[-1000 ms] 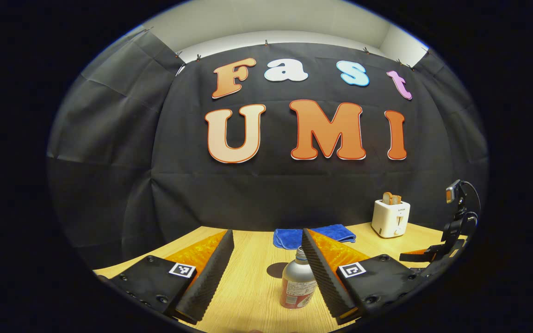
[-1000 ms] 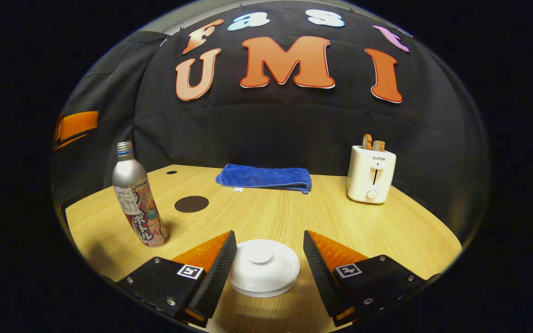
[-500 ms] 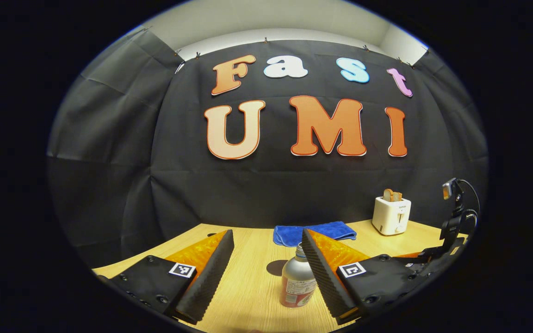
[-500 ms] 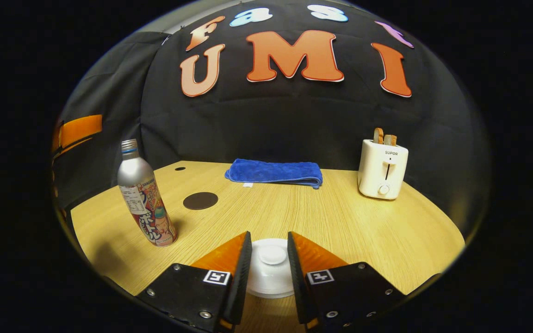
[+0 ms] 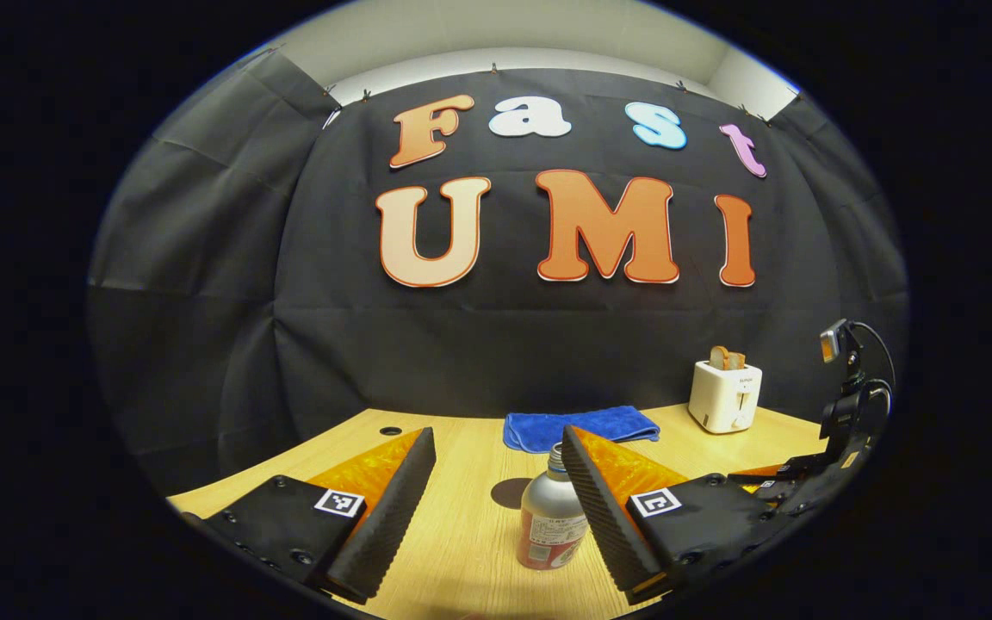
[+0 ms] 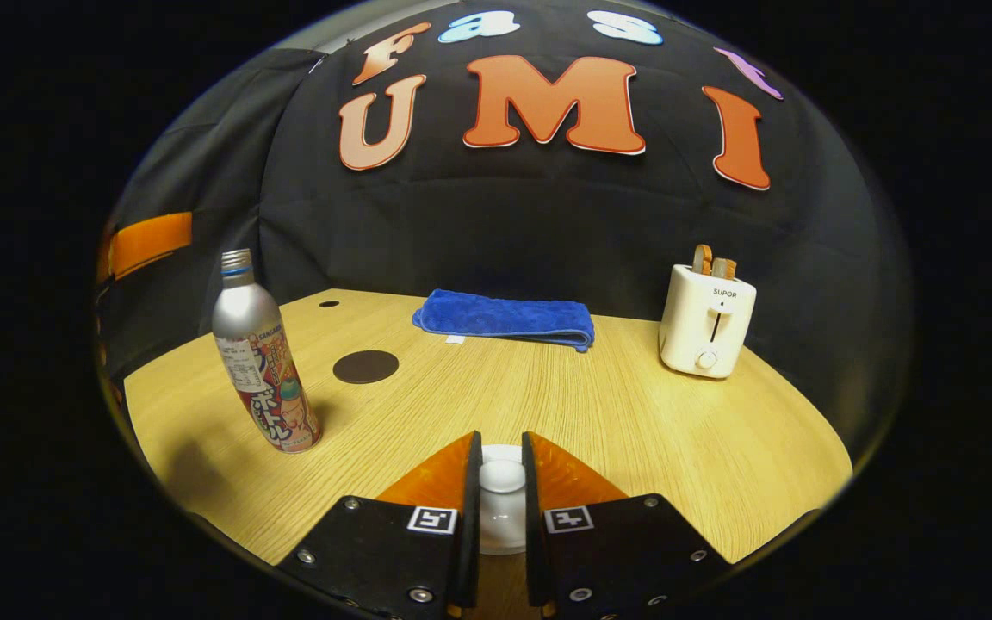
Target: Open the teacup lid with one hand, grasp the water bottle and pour water into the teacup with the other hand; after pouring, place the water bottle on the coaster and then close the teacup lid.
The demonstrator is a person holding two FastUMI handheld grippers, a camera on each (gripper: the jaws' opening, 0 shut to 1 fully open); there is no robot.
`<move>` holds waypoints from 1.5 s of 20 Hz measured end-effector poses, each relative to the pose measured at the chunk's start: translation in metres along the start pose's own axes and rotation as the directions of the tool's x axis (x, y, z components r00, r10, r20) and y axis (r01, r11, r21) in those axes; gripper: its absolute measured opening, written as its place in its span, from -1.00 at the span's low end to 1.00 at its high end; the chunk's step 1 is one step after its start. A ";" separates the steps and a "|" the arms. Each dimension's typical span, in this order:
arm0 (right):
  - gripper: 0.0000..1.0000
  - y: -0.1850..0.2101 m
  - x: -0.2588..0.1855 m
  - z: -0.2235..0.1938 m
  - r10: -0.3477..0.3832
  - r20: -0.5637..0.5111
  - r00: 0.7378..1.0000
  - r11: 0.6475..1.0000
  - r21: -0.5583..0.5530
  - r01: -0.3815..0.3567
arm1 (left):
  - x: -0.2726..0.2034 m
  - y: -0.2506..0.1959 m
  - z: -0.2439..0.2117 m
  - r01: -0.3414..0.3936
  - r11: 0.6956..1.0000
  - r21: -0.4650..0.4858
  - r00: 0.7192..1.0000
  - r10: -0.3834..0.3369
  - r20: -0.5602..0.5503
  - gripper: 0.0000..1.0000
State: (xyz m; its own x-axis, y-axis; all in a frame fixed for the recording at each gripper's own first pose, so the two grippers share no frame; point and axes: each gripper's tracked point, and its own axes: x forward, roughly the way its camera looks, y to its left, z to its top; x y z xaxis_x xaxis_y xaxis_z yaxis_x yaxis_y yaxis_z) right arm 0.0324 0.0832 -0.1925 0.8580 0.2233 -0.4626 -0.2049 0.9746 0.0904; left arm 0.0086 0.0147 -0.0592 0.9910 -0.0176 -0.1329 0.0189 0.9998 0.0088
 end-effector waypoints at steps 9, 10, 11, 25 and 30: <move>-0.58 -0.005 -0.015 0.032 0.001 0.075 0.997 1.000 0.013 -0.002 | 0.007 -0.020 -0.025 0.067 0.998 -0.014 0.997 -0.068 -0.045 0.92; -0.58 -0.007 -0.017 0.036 -0.004 0.086 0.996 1.000 0.015 0.003 | 0.008 -0.021 -0.031 0.072 0.997 -0.022 0.996 -0.073 -0.057 0.92; -0.58 -0.010 -0.020 0.042 -0.010 0.099 0.995 1.000 0.019 0.009 | 0.011 -0.024 -0.036 0.079 0.996 -0.036 0.994 -0.081 -0.069 0.94; -0.59 -0.027 -0.051 0.078 -0.037 0.198 0.979 0.999 0.008 0.036 | 0.043 -0.051 -0.127 0.098 0.989 -0.113 0.964 -0.123 -0.238 0.94; -0.58 -0.036 -0.058 0.084 -0.046 0.217 0.975 0.999 0.033 0.040 | 0.042 -0.054 -0.152 0.074 0.987 -0.144 0.944 -0.116 -0.308 0.94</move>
State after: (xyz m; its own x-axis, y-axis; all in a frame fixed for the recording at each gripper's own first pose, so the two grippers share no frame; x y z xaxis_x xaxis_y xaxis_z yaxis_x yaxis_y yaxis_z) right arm 0.0294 0.0369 -0.0950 0.9484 0.1762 -0.2636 -0.1546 0.9828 0.1007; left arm 0.0286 -0.0381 -0.2156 0.8928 -0.1291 -0.4315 0.0734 0.9869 -0.1434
